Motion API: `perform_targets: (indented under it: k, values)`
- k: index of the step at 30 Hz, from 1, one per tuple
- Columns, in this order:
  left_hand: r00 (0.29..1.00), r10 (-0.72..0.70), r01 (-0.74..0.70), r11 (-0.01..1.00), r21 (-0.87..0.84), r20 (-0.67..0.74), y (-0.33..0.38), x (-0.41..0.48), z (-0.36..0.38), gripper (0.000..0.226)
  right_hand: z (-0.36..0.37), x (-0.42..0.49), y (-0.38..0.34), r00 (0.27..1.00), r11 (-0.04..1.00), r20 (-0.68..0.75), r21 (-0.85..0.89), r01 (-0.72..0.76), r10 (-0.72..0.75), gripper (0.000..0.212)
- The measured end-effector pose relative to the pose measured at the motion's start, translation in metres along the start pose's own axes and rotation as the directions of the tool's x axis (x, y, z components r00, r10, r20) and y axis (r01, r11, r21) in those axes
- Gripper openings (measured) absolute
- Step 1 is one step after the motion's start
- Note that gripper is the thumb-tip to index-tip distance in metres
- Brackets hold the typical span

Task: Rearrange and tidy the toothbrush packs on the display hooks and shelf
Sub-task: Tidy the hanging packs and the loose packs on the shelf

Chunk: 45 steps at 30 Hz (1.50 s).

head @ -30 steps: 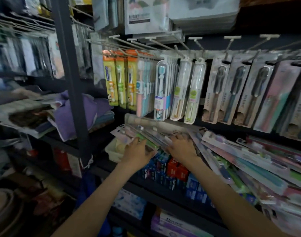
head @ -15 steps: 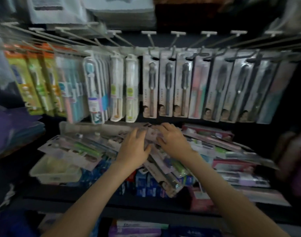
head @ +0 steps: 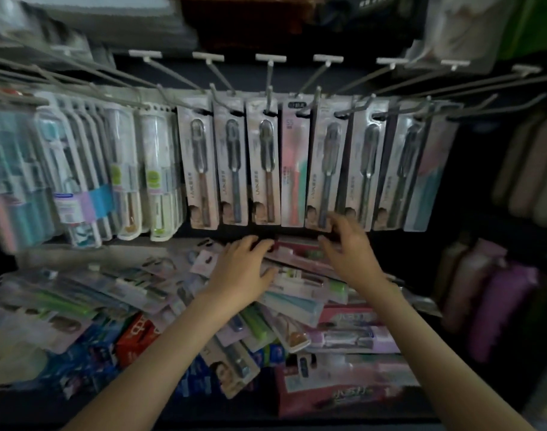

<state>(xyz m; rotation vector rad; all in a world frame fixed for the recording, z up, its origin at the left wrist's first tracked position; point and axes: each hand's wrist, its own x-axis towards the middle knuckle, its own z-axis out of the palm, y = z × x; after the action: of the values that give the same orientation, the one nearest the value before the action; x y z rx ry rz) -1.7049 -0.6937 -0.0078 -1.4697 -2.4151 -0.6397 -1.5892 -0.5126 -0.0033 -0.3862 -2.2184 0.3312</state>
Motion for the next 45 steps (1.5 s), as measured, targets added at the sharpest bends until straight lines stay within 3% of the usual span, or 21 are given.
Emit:
perform_targets:
  k: [3,7,13,18,24,29,34,39,45]
  values:
    - [0.967,0.033,-0.038,0.999,-0.015,-0.252,0.011,0.020,-0.004,0.049,-0.011,0.019,-0.008,0.970,0.997,-0.233,0.057,-0.055,0.067,0.050]
    - [0.909,0.068,-0.078,0.997,-0.008,-0.411,0.031,0.048,-0.009,0.052,-0.008,0.050,-0.022,0.956,0.989,-0.263,0.105,-0.105,0.129,0.066]
    - [0.892,0.013,-0.033,0.999,-0.035,-0.452,0.048,0.096,-0.013,0.058,0.002,0.077,-0.023,0.960,0.976,-0.221,0.173,-0.134,0.171,0.076]
    - [0.869,-0.029,0.034,0.999,0.001,-0.494,0.053,0.125,-0.014,0.056,-0.011,0.075,-0.007,0.976,0.983,-0.196,0.170,-0.063,0.096,0.077]
    - [0.853,-0.201,0.195,0.979,-0.062,-0.481,0.066,0.145,-0.001,0.082,-0.034,0.074,0.013,0.961,0.995,-0.274,0.095,-0.023,0.048,0.066]
    - [0.828,-0.225,0.133,0.968,-0.211,-0.513,0.064,0.146,-0.006,0.077,-0.039,0.076,0.019,0.970,0.998,-0.240,0.039,0.041,-0.030,0.063]
    - [0.806,-0.192,-0.038,0.927,-0.373,-0.560,0.057,0.127,-0.016,0.070,-0.037,0.076,0.015,0.977,0.997,-0.200,-0.007,0.079,-0.079,0.071]
    - [0.829,-0.134,-0.015,0.965,-0.262,-0.543,0.049,0.119,-0.020,0.073,-0.033,0.068,0.013,0.975,0.992,-0.188,-0.030,0.119,-0.122,0.071]
    - [0.841,-0.091,0.036,0.993,-0.113,-0.533,0.055,0.121,-0.021,0.082,-0.037,0.046,0.027,0.970,0.996,-0.237,0.051,0.066,-0.052,0.076]
